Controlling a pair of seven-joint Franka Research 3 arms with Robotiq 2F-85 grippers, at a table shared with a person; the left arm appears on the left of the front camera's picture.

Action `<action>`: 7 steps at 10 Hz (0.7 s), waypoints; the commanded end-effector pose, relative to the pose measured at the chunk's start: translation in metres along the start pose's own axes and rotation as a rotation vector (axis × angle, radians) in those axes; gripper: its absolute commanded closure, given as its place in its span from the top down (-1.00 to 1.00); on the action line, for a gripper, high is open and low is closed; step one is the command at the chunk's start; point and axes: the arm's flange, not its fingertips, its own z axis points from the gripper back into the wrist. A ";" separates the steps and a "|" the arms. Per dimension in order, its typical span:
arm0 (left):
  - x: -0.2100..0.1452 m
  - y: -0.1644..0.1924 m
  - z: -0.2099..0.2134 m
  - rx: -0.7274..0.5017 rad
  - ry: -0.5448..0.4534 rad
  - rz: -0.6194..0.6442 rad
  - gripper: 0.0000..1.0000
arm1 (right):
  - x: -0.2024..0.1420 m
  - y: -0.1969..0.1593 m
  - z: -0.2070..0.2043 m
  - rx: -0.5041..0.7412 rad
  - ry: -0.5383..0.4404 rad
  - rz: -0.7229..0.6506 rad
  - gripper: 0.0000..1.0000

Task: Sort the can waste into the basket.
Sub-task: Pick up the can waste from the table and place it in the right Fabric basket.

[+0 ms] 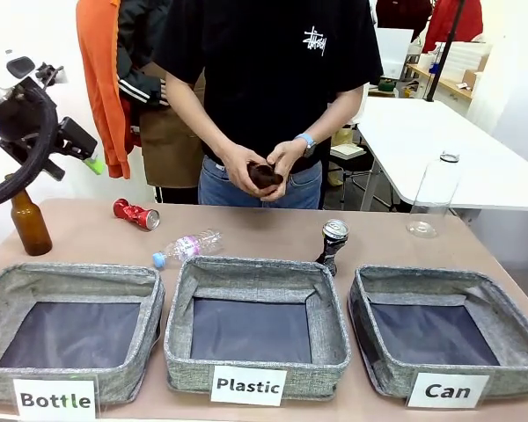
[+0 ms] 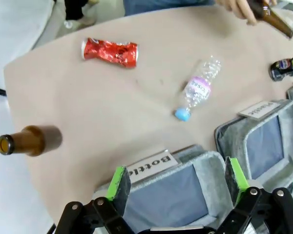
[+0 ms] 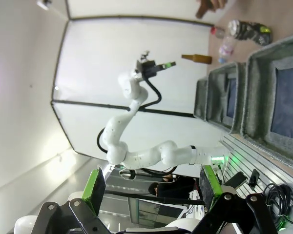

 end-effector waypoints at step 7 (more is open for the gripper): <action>-0.099 0.115 0.106 -0.223 0.024 -0.043 1.00 | -0.004 0.002 0.002 0.003 0.012 0.005 1.00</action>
